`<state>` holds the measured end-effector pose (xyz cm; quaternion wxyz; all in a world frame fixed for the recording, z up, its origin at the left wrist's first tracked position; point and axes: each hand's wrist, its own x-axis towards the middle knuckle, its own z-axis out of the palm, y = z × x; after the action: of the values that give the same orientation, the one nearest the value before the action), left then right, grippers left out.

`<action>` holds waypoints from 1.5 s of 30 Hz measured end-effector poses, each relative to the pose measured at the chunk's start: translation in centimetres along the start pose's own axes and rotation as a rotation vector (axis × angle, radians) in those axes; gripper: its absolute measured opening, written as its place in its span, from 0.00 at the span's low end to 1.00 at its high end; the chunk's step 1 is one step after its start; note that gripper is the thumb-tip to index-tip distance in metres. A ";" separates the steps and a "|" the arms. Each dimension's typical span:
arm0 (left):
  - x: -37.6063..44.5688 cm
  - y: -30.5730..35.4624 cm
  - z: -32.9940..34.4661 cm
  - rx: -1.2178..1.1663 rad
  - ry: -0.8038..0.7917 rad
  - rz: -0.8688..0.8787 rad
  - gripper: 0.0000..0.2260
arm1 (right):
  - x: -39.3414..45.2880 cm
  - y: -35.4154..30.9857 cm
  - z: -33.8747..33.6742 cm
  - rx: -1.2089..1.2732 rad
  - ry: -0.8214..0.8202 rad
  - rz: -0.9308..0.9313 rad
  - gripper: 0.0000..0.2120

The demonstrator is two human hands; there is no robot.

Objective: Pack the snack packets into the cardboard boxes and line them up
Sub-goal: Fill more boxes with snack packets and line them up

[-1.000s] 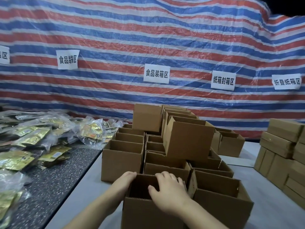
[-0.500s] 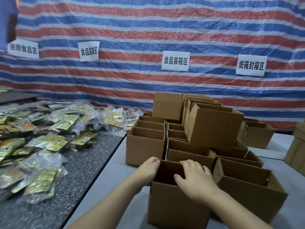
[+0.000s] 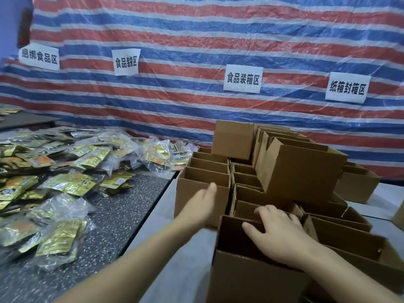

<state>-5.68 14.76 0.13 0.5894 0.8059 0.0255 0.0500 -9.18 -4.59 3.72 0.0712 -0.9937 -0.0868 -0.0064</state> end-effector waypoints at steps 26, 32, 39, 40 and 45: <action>41.7 -17.5 -17.2 1.819 0.155 -0.020 0.38 | 34.3 -15.3 -1.8 0.243 0.010 -0.346 0.12; 45.2 -20.2 -18.4 1.732 0.247 -0.086 0.43 | 35.3 -17.1 0.4 0.277 -0.045 -0.424 0.10; 41.5 -18.2 -17.7 1.609 0.238 -0.048 0.17 | 32.5 -17.2 -1.5 0.393 -0.011 -0.456 0.07; 40.2 -16.9 -18.1 1.492 0.240 -0.050 0.12 | 31.7 -16.9 -2.1 0.422 -0.005 -0.457 0.05; 31.4 -9.0 -20.8 0.925 0.443 0.045 0.12 | 26.5 -14.7 -4.2 0.565 0.044 -0.410 0.03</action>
<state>23.42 40.32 -0.58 0.1502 0.9528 0.1520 0.2156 14.35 13.70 10.57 0.3426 -0.8962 -0.2813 -0.0178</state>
